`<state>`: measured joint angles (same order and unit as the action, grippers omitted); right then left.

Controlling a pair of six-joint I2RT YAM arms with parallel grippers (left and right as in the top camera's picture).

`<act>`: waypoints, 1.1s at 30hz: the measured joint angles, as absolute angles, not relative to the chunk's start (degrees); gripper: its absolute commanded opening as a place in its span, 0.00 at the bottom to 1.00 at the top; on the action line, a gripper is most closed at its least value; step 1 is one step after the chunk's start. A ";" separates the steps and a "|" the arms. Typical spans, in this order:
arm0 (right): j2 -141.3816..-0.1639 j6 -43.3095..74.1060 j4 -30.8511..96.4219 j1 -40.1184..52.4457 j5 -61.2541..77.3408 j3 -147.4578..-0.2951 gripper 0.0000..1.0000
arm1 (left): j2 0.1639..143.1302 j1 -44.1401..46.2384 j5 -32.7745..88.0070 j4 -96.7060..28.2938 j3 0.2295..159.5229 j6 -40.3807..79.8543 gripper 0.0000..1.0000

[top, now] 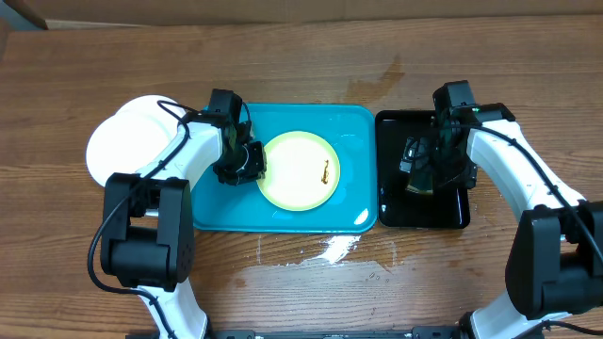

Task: Clean dirty plates on tray and stack at the side
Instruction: 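Grasp the yellow plate rim with the left gripper and tilt it up, then grasp the sponge in the black tray with the right gripper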

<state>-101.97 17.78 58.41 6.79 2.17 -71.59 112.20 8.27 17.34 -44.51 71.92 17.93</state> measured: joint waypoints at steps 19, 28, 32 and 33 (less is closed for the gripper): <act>-102.04 17.91 33.87 6.90 1.43 -59.90 0.65 | 112.18 12.40 9.43 -36.16 71.92 13.47 0.22; -102.04 17.78 30.33 6.90 0.73 -58.67 0.25 | 112.18 12.40 8.14 -37.23 71.92 12.91 0.16; -102.04 17.50 30.81 6.90 1.08 -58.67 0.54 | 112.18 12.40 7.90 -37.23 71.88 12.91 0.18; -102.04 17.23 30.85 6.90 1.08 -58.72 0.56 | 112.18 12.40 7.88 -37.15 71.79 12.91 0.19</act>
